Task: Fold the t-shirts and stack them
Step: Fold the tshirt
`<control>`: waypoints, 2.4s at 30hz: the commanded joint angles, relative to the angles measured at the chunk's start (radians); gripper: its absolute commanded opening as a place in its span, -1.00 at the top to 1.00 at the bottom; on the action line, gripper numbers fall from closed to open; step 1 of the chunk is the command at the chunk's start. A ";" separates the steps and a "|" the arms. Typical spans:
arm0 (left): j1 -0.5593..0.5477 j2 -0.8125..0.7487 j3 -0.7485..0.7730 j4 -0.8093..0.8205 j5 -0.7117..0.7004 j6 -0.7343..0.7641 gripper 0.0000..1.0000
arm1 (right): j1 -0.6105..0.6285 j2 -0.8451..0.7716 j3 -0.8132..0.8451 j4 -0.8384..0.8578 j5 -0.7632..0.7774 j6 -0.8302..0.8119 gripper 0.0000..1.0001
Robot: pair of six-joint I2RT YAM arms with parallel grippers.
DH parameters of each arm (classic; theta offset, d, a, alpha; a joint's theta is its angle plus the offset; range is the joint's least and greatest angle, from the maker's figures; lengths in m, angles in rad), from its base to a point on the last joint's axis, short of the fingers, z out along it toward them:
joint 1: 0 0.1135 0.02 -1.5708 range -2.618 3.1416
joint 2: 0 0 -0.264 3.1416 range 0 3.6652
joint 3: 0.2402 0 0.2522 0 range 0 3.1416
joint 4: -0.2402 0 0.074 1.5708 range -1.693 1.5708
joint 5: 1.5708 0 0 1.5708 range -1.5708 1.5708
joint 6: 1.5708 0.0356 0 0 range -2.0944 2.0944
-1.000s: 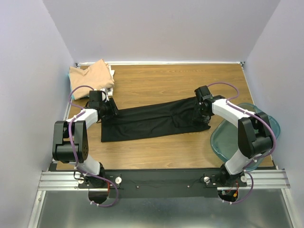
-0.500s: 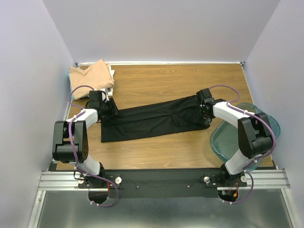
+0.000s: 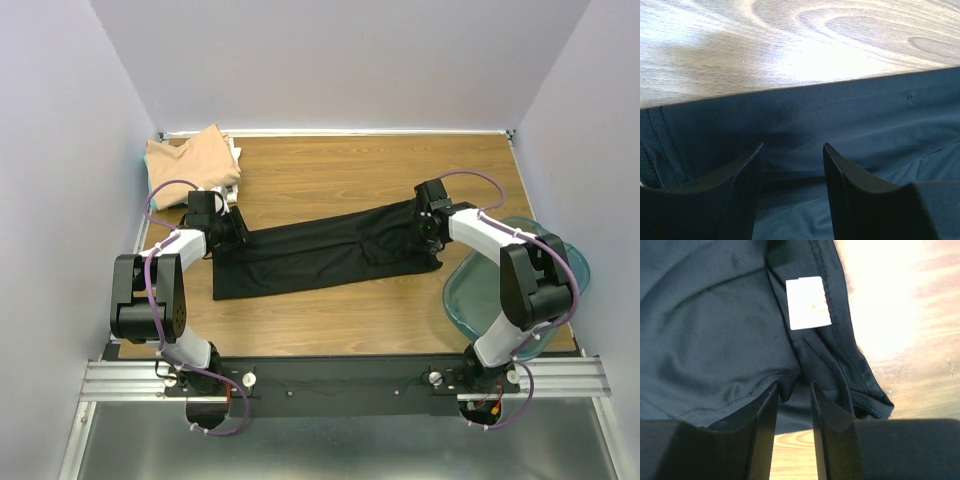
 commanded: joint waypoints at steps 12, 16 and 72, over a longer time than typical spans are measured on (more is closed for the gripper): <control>-0.004 0.004 0.001 -0.007 0.014 0.018 -0.15 | -0.007 0.026 0.029 0.014 -0.030 -0.017 0.73; -0.004 0.015 0.005 -0.008 0.017 0.018 -0.15 | -0.007 0.016 0.021 0.000 -0.033 -0.021 0.96; -0.010 -0.002 -0.056 0.022 0.067 0.076 -0.14 | -0.005 0.241 0.298 -0.024 -0.221 0.017 -0.28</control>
